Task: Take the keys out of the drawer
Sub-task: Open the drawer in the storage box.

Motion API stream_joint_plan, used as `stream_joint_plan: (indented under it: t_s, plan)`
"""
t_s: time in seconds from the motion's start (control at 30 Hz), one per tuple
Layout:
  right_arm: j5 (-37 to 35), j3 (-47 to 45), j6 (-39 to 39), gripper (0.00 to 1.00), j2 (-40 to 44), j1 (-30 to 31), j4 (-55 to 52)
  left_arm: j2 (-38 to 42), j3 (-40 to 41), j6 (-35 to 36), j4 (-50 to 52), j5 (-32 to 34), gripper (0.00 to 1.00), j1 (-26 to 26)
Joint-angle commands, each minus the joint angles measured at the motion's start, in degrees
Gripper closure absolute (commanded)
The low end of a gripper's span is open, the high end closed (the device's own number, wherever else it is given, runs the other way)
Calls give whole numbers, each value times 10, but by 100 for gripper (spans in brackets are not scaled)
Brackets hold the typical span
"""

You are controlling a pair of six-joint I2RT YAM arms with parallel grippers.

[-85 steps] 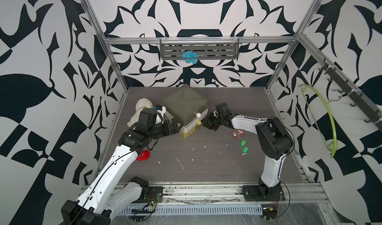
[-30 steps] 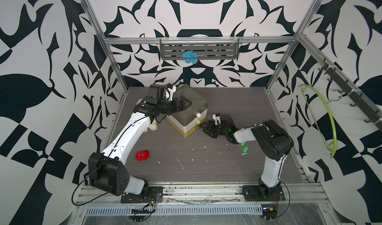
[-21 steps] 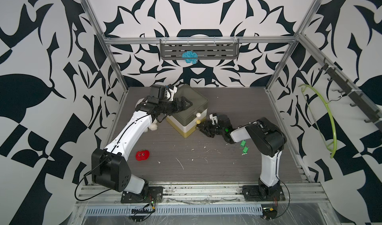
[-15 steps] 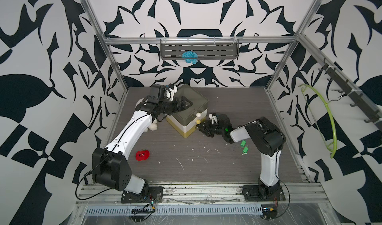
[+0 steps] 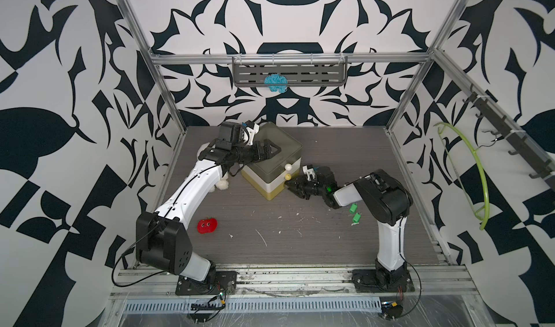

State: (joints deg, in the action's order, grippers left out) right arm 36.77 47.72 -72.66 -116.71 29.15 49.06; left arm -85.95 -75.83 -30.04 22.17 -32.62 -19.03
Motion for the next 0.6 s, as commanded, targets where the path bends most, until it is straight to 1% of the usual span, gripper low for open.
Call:
stream_joint_plan:
  t_s: [0.0, 0.07, 0.17, 0.33, 0.37, 0.57]
  plan:
    - [-28, 16, -9, 60, -7, 17, 47, -20, 18, 5, 32, 2, 1, 3]
    - [-28, 16, -10, 63, -6, 17, 48, -19, 21, 4, 31, 3, 1, 3]
    - [-31, 12, -9, 71, -3, 17, 46, -18, 23, 4, 31, 5, 1, 3]
    - [-35, -9, -3, 76, 12, 16, 40, -18, 28, 3, 31, 9, 1, 3]
    - [-35, -13, 0, 80, 17, 15, 35, -20, 29, 1, 30, 10, 1, 3]
    - [-30, -45, 12, 82, 40, 7, 26, -24, 39, -13, 18, 14, 1, 3]
